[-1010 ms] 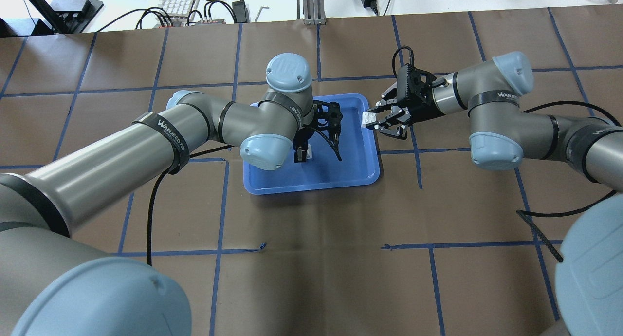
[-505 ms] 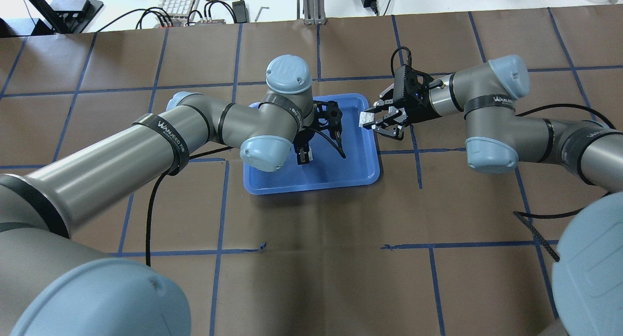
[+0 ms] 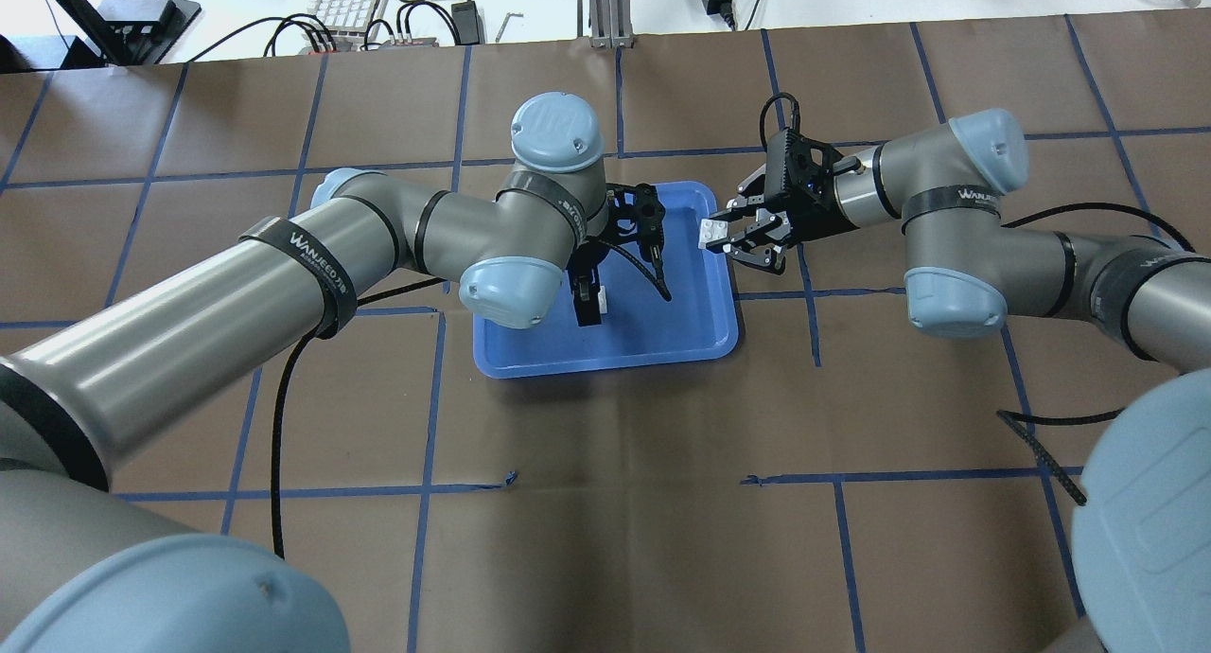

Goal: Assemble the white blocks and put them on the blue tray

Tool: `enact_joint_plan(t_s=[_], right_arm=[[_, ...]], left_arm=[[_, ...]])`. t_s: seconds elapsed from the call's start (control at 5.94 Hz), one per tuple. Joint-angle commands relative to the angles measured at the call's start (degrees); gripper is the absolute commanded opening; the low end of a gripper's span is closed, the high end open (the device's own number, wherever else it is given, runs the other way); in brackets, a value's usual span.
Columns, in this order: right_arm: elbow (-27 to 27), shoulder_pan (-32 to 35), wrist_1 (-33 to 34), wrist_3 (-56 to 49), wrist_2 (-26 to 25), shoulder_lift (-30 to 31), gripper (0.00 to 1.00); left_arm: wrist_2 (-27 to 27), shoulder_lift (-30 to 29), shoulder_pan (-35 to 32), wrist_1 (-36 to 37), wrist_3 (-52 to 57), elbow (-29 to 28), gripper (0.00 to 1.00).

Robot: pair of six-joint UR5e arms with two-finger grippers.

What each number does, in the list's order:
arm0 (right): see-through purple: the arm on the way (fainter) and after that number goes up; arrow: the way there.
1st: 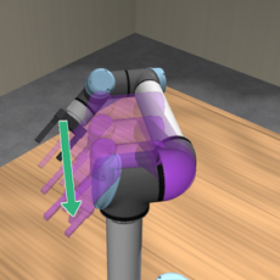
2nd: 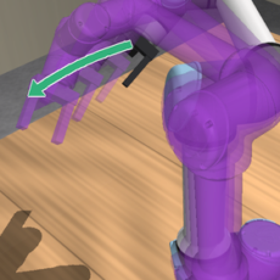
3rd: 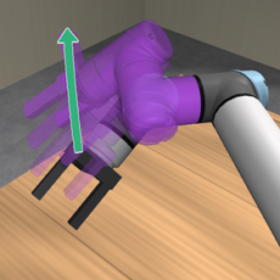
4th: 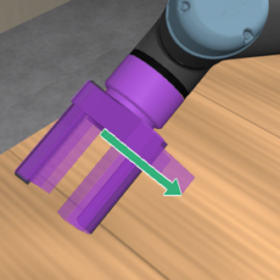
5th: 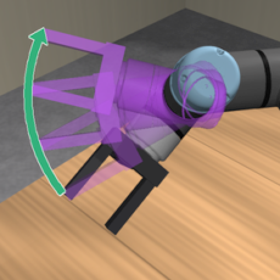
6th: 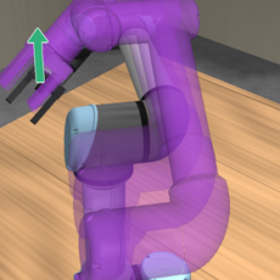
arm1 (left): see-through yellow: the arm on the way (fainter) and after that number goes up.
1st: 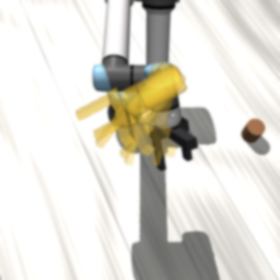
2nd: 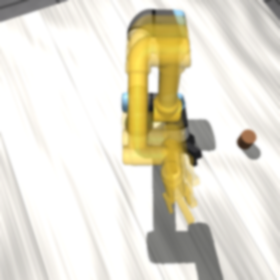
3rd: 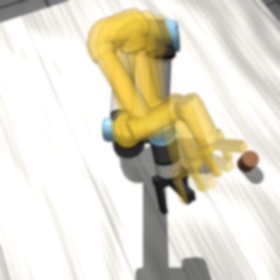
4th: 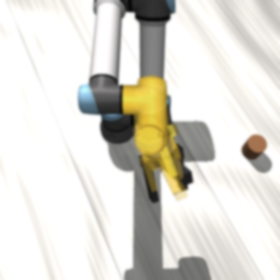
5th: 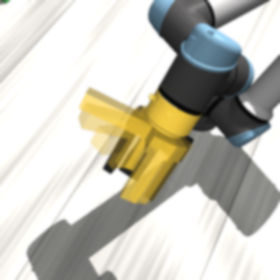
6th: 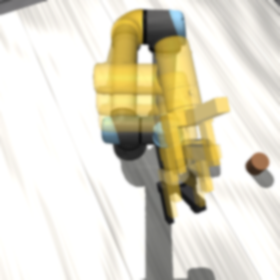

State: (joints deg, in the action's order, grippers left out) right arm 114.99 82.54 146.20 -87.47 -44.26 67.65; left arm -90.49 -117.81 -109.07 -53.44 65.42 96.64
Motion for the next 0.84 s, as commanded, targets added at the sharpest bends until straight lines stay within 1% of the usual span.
enact_joint_plan(t_s=[0.0, 0.17, 0.34, 0.5, 0.67], right_arm=[[1.19, 0.25, 0.14, -0.07, 0.31, 0.29, 0.30], [1.11, 2.17, 0.32, 0.11, 0.22, 0.29, 0.30], [0.68, 5.24, 0.58, 0.37, -0.21, -0.23, 0.30], [0.24, 6.14, 1.02, 0.46, -0.39, -2.06, 0.30], [0.06, 7.89, 2.33, 0.37, -0.65, -3.56, 0.30]], left_arm=[[0.13, 6.76, 2.52, -9.60, -0.03, -1.10, 1.00], [0.22, 11.32, 3.50, -16.28, -0.11, -1.11, 1.00], [0.05, 16.68, 3.95, -24.87, -0.38, -1.19, 1.00], [0.13, 21.95, 5.43, -31.66, -0.73, -1.37, 1.00], [0.13, 24.62, 7.97, -35.73, -0.73, -2.07, 1.00]])
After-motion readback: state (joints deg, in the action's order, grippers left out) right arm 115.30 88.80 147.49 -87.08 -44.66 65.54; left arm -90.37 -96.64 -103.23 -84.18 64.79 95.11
